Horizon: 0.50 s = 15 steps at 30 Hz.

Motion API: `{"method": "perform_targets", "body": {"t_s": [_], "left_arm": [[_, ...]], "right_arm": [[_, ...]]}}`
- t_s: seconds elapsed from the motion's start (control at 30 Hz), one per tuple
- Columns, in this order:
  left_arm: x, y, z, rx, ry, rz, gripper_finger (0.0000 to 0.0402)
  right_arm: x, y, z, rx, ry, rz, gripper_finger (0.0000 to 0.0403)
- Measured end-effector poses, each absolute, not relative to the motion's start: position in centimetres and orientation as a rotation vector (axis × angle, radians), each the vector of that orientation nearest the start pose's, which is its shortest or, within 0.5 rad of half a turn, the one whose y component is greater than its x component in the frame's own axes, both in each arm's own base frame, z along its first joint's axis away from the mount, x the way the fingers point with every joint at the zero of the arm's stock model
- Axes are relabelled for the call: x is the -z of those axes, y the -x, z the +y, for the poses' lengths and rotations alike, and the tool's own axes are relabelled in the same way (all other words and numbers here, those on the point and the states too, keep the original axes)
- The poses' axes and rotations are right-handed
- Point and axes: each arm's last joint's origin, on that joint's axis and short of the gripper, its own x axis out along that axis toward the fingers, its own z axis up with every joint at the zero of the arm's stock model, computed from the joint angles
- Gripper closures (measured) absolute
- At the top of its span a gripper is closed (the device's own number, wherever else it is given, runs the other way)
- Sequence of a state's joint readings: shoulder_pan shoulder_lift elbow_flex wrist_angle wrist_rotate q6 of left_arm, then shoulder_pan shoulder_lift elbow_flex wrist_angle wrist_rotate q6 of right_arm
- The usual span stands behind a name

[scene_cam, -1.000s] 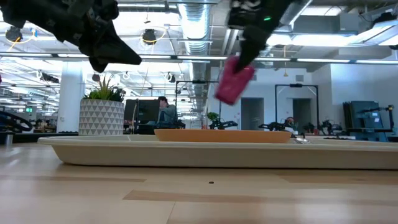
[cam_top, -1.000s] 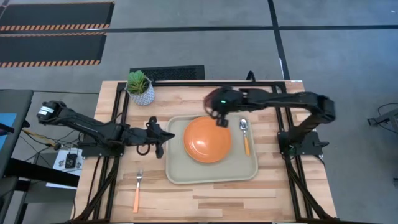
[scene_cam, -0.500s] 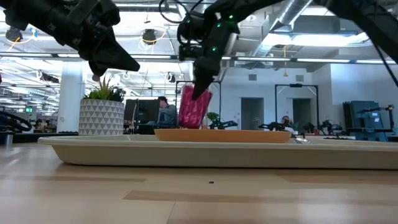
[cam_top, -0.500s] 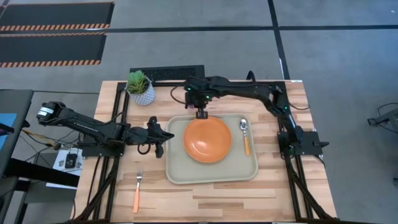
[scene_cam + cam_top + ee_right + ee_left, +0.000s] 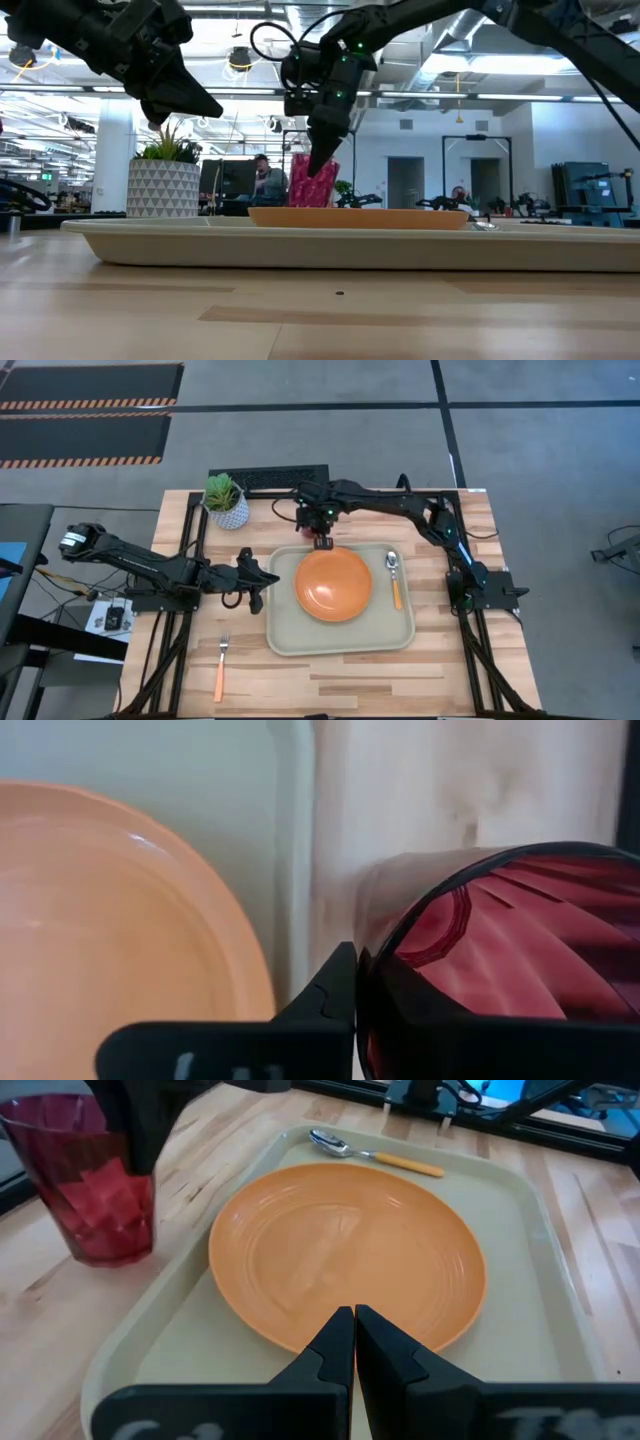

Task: Pick and place plate/cup/fork/spoon on tray
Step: Move the red cup to the top of the gray serving tray

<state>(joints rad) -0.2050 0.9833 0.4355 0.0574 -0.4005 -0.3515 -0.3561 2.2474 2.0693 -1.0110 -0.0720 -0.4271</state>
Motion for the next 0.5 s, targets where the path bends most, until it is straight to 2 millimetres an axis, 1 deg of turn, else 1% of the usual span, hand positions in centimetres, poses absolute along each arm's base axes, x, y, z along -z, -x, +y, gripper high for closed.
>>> {"method": "perform_targets", "body": {"t_s": [0.13, 0.27, 0.33, 0.5], "left_arm": [[-20.23, -19.55, -2.92, -0.268, 0.205, 0.429, 0.0401], [-20.23, -19.56, -2.95, -0.262, 0.21, 0.43, 0.0401], [-20.22, -19.55, -2.95, -0.259, 0.211, 0.431, 0.0401], [-20.23, -19.56, -2.98, -0.251, 0.213, 0.432, 0.0401]], "right_arm": [[-23.58, -44.35, -16.28, -0.015, 0.115, 1.188, 0.037], [-22.8, -44.52, -16.42, -0.023, 0.119, 1.205, 0.0372], [-22.75, -44.49, -16.42, -0.022, 0.118, 1.21, 0.0371], [-22.94, -44.6, -16.41, -0.016, 0.12, 1.193, 0.0346]]}}
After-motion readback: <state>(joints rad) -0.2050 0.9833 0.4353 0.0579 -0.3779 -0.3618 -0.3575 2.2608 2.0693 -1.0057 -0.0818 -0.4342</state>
